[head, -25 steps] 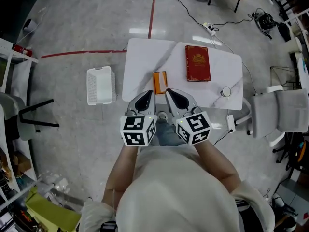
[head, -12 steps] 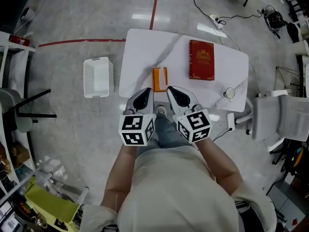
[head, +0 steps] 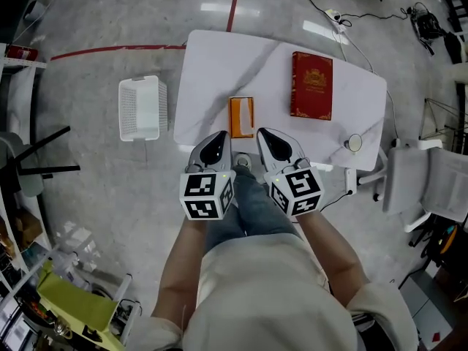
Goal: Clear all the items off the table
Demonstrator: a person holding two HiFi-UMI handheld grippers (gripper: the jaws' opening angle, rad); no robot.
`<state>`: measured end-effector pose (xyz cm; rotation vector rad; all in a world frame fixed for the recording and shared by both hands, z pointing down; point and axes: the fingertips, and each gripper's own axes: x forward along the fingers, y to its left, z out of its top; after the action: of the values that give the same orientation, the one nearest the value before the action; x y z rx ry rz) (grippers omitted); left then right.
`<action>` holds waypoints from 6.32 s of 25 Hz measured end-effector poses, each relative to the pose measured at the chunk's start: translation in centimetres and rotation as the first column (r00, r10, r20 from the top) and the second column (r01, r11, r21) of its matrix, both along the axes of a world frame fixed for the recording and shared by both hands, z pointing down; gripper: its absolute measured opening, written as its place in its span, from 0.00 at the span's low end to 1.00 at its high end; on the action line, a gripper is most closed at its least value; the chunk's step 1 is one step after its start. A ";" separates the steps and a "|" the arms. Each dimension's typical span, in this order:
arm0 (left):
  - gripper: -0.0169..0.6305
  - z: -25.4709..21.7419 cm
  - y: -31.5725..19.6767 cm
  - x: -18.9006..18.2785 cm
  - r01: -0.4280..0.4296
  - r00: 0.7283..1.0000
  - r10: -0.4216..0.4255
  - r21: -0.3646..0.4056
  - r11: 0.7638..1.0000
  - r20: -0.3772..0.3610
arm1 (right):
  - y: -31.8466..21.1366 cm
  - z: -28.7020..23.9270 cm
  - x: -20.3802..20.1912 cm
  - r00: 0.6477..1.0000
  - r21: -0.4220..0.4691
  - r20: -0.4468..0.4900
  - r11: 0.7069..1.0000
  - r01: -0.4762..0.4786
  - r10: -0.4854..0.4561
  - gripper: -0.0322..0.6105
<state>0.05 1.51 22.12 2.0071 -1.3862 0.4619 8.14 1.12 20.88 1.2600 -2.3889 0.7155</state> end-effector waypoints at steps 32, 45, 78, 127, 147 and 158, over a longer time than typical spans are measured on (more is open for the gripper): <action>0.16 18.7 -2.9 1.9 -0.029 0.999 0.033 -0.159 0.987 0.020 | -2.5 19.6 0.8 0.995 -0.252 -0.090 0.967 0.018 -0.042 0.18; 0.38 25.1 -2.3 2.0 -0.045 0.999 0.044 -0.252 0.967 -0.010 | -2.6 25.6 0.5 0.996 -0.327 -0.078 0.945 0.024 -0.052 0.25; 0.46 30.8 -1.6 2.9 -0.122 0.993 0.110 -0.395 0.911 -0.054 | -3.2 30.9 1.1 0.982 -0.393 -0.177 0.919 -0.016 -0.059 0.33; 0.33 29.4 -2.5 3.4 -0.140 0.989 0.116 -0.346 0.928 -0.090 | -4.0 30.0 0.3 1.000 -0.431 -0.013 0.902 -0.020 0.016 0.26; 0.32 28.4 -3.0 -2.7 -0.271 0.961 0.243 -0.287 0.919 -0.128 | -3.9 28.6 -5.7 0.989 -0.375 -0.057 0.915 -0.146 0.135 0.26; 0.32 27.2 -2.8 -10.6 -0.249 0.966 0.220 -0.264 0.932 -0.134 | -3.8 27.3 -13.6 0.993 -0.355 -0.061 0.927 -0.120 0.105 0.26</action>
<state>-10.54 -1.25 49.31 1.9384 -0.9625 0.6148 -5.49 -2.66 48.23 1.2448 -2.0427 1.0911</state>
